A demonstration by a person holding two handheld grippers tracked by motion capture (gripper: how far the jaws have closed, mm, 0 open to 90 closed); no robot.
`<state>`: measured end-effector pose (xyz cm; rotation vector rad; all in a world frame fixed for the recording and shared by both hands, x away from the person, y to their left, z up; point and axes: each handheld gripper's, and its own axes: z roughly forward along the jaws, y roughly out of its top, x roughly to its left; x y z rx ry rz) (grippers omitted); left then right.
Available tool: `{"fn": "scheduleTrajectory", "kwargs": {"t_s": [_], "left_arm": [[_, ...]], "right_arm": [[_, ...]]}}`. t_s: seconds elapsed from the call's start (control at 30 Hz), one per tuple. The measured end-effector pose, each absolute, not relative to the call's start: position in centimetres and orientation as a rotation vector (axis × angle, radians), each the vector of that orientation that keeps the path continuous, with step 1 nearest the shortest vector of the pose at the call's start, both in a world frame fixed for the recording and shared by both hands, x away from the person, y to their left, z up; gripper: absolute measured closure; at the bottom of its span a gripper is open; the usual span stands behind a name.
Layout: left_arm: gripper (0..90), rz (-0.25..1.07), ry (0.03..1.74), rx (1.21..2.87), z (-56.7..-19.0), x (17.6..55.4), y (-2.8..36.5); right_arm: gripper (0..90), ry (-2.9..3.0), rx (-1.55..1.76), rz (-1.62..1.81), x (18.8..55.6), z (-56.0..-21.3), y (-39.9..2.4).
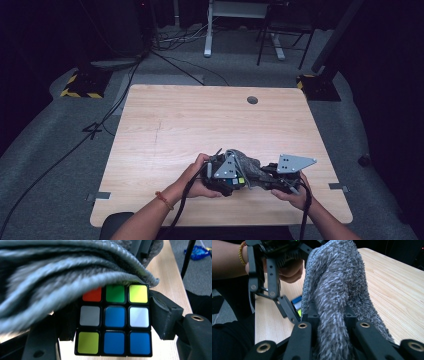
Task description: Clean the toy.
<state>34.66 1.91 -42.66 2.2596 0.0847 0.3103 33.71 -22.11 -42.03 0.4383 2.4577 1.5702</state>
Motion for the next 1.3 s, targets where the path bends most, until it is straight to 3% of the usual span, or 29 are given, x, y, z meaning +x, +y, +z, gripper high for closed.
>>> {"fn": "scheduleTrajectory", "kwargs": {"t_s": [0.4, 0.77, 1.3], "left_arm": [[33.2, 0.337, 0.132, 2.143, -41.0, 35.0, 3.8], [33.3, 0.345, 0.117, 2.074, -40.1, 34.5, 4.6], [32.2, 0.296, 0.158, 2.07, -41.0, 35.2, 4.9]], "right_arm": [[75.4, 2.5, 0.596, 1.465, 35.5, -44.2, -23.7], [74.9, 2.626, 0.587, 1.375, 36.1, -46.2, -22.6], [75.2, 2.582, 0.492, 1.591, 35.2, -44.5, -23.2]]}}
